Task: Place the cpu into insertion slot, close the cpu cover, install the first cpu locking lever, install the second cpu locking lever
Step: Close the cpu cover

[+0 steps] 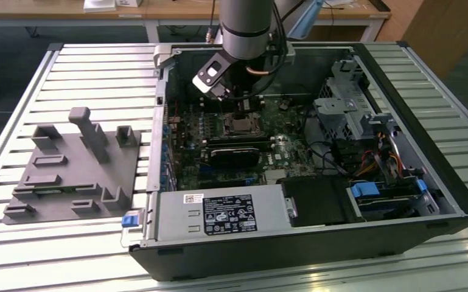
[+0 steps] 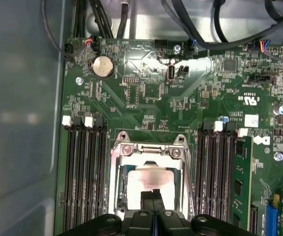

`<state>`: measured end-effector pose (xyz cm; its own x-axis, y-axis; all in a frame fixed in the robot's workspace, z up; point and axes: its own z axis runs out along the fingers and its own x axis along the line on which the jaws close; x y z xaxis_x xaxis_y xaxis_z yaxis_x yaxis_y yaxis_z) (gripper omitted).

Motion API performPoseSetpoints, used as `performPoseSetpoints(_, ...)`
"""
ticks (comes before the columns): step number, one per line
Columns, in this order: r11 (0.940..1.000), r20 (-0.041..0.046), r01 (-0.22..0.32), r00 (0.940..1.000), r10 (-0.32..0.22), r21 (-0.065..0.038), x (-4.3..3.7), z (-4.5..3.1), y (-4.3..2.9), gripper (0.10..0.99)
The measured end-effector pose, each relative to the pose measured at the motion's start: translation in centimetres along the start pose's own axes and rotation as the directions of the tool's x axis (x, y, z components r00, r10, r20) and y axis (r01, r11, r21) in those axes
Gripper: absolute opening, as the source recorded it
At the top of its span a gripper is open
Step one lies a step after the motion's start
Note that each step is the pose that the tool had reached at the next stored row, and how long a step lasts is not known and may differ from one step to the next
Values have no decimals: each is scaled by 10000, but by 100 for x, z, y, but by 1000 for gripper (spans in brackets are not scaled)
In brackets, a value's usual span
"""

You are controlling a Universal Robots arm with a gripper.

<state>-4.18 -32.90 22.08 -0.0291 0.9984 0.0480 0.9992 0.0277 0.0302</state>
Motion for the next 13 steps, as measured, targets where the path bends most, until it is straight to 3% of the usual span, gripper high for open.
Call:
performPoseSetpoints(8, 10000, -1, 0, 10000, 0, -1, 2, 26, -92, 106)
performPoseSetpoints(13, 10000, 0, 0, 10000, 0, 3, -1, 85, -126, 106)
